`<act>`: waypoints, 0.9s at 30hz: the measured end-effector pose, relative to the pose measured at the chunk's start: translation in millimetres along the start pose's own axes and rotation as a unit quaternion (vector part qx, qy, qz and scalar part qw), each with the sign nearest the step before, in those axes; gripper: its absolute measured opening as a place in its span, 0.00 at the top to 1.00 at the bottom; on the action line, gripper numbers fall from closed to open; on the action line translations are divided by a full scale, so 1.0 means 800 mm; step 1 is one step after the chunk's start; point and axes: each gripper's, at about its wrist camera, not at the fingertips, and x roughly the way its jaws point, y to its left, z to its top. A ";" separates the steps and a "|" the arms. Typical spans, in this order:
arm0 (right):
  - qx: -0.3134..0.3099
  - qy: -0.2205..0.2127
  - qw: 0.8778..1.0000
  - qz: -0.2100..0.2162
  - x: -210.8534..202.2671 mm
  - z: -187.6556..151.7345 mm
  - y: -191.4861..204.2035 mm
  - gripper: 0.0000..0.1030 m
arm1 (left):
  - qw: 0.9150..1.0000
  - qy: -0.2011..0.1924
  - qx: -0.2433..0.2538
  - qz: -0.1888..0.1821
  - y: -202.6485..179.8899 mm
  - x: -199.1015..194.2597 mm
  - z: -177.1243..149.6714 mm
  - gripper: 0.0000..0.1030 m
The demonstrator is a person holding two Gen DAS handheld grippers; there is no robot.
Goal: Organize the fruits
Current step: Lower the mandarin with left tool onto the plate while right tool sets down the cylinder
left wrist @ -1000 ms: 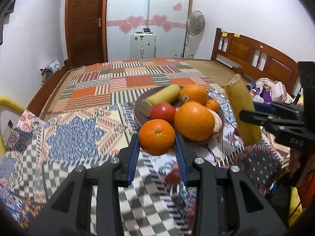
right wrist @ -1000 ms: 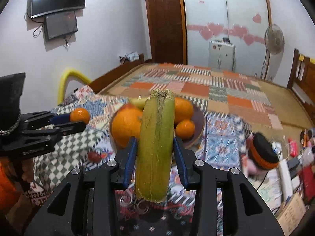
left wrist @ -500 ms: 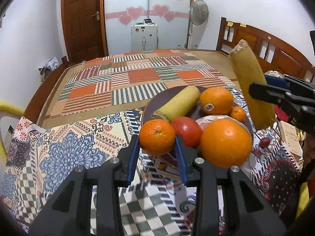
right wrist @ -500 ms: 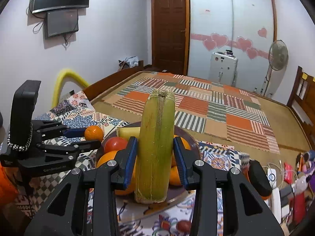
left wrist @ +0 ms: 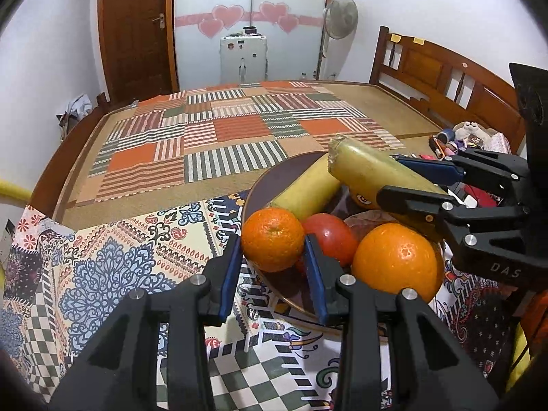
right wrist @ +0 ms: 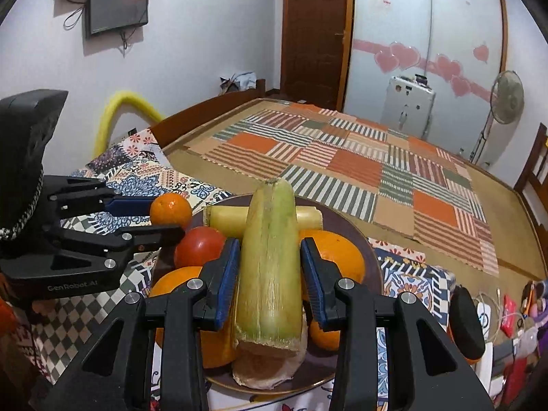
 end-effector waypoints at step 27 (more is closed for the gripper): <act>0.009 -0.034 0.999 -0.010 -0.033 -0.006 0.004 0.58 | 1.000 -0.004 0.002 0.005 0.004 -0.013 -0.008 0.54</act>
